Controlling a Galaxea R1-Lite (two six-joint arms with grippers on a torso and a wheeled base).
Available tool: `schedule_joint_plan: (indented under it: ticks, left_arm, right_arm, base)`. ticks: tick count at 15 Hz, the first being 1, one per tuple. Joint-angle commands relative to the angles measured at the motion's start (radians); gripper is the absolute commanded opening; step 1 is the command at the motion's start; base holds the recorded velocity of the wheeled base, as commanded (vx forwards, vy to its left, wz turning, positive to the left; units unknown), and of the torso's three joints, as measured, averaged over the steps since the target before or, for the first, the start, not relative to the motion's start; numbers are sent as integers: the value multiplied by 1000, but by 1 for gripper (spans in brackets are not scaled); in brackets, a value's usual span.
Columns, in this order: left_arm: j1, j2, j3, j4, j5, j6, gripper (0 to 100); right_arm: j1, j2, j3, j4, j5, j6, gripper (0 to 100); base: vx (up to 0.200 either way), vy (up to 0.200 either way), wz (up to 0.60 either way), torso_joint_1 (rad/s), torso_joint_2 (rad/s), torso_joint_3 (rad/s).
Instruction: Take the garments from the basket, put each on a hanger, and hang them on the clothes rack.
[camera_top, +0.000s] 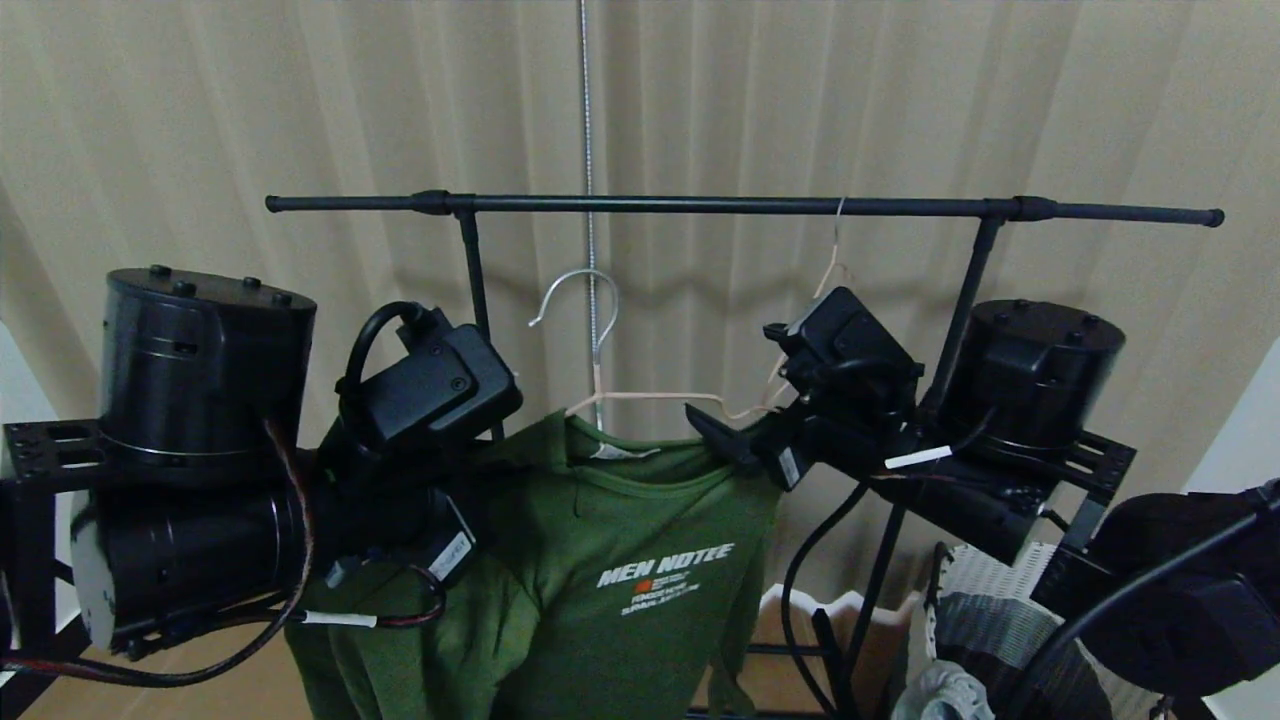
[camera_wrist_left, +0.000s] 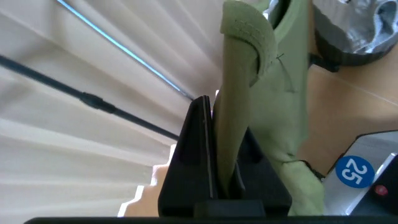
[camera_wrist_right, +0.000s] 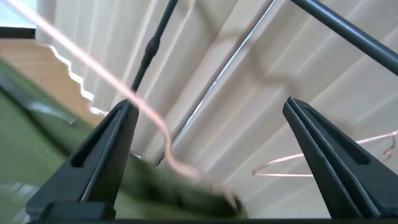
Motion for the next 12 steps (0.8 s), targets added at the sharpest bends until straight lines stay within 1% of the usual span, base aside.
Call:
schedule_joint_plan:
  ticks: [1, 6, 7, 12]
  left_arm:
    - [-22, 2, 3, -1, 1, 2, 0]
    - [-32, -3, 31, -22, 2, 4, 0]
    - [-32, -5, 32, -22, 2, 4, 0]
    - [-32, -5, 31, -24, 2, 4, 0]
  right_arm:
    - [0, 62, -39, 2, -1, -15, 100]
    - [0, 79, -44, -3, 1, -18, 100]
    - [0, 79, -41, -4, 1, -18, 0]
    - [1, 77, -35, -7, 1, -16, 0]
  base:
    - [0, 0, 0, 0, 0, 0]
    - [0, 0, 0, 0, 0, 0]
    - [0, 0, 0, 0, 0, 0]
    - [0, 0, 0, 0, 0, 0]
